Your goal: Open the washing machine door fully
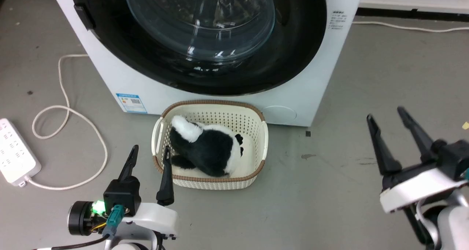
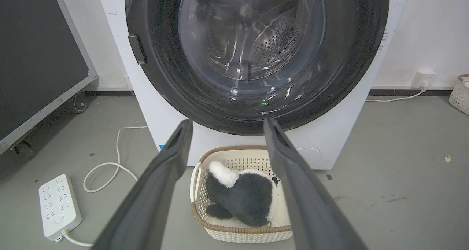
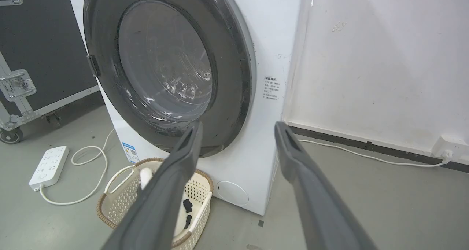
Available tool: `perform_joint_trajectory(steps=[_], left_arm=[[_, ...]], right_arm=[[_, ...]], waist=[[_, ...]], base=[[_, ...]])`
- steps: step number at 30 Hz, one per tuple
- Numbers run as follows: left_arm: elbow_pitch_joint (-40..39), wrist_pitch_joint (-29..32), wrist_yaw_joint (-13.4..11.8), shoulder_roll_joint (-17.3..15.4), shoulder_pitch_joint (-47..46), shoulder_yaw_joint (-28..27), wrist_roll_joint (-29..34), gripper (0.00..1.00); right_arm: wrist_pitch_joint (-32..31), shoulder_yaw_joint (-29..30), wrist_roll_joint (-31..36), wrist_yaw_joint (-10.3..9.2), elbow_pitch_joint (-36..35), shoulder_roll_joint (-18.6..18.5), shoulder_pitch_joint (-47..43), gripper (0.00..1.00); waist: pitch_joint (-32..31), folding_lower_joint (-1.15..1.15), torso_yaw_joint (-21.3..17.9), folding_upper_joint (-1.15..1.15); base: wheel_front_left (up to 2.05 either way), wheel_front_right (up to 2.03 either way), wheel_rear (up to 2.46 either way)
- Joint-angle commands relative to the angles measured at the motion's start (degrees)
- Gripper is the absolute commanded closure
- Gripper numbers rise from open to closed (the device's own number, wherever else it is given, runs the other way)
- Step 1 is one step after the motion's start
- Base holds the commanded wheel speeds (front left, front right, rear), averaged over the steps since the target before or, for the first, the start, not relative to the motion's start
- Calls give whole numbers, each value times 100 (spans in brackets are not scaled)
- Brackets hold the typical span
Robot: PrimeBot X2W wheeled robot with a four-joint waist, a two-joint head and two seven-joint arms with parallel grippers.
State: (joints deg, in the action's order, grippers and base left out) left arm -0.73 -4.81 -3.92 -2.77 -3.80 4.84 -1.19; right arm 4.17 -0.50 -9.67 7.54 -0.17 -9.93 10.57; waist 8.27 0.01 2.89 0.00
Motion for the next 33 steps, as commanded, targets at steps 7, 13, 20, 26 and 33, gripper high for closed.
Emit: perform_joint_trajectory(steps=[7,13,20,26,33], left_arm=[[-61,-139,-111,-5,-173,108,-49,0],[-93,-211,-182,-5,-252,189,-66,0],[-135,-295,-275,-6,-301,255,-77,0],[-177,-367,-343,-6,-375,313,-76,0],[-215,-474,-457,-7,-473,462,-112,0]], right_arm=[[-55,22,-578,-2,95,-235,634,0],[-130,29,-905,-2,183,-392,1096,100],[-382,72,-1594,-3,459,-377,1670,100],[-732,216,-2181,-3,886,-385,2231,100],[-1346,430,-3132,-3,1509,-359,3090,100]], waist=[[210,-1,114,0],[382,-1,195,0],[607,-1,255,0],[821,-1,310,0],[1120,-1,436,0]], base=[[0,0,0],[0,0,0],[0,0,0],[0,0,0],[0,0,0]])
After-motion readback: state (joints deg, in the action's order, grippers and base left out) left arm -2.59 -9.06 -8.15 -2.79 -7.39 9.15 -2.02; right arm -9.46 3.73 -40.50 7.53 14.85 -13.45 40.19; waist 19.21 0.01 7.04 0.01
